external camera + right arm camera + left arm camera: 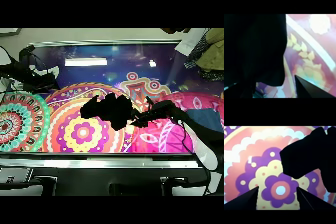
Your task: Fold the clothes and pants, and hang the long-sleeved shirts on hangers.
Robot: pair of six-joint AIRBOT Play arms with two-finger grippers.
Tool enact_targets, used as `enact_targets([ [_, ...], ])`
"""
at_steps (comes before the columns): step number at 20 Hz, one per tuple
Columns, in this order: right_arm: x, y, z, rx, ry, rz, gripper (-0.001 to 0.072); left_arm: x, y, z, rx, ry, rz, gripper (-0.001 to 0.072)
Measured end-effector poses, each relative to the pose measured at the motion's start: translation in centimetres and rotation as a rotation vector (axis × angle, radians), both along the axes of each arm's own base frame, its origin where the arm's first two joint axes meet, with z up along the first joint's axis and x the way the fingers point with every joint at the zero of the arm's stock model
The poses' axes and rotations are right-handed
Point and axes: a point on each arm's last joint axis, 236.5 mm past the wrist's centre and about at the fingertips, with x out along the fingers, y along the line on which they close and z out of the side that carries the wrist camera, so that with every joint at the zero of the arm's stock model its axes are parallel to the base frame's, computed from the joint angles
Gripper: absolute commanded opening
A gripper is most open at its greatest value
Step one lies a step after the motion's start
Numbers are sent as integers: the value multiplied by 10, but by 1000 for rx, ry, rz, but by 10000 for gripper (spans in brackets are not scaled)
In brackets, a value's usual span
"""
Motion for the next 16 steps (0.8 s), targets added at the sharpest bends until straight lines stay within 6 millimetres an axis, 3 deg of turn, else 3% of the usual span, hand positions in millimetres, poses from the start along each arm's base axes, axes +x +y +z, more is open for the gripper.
enact_targets([
  [1, -1, 2, -2, 2, 4, 2, 408, 1, 5, -1, 5, 1, 9, 537],
  [4, -4, 11, -8, 0, 10, 13, 331, 0, 25, -12, 18, 25, 51, 537],
  [6, -5, 14, -11, -8, 11, 15, 41, -4, 38, -24, 22, 58, 79, 537],
  [8, -2, 14, -10, -14, 7, 5, 30, -11, 45, -41, 4, 98, 86, 536],
  [10, 0, 15, -4, -14, -6, 5, 30, -16, 39, -59, -51, 125, 65, 529],
  [12, 4, 14, 2, -21, -28, 2, 30, -20, 20, -85, -138, 142, 40, 527],
  [14, 4, 12, 7, -29, -36, 2, 30, -23, -1, -112, -224, 153, 37, 441],
  [16, 4, 11, 9, -35, -35, 1, 30, -30, -25, -141, -306, 171, 43, 438],
])
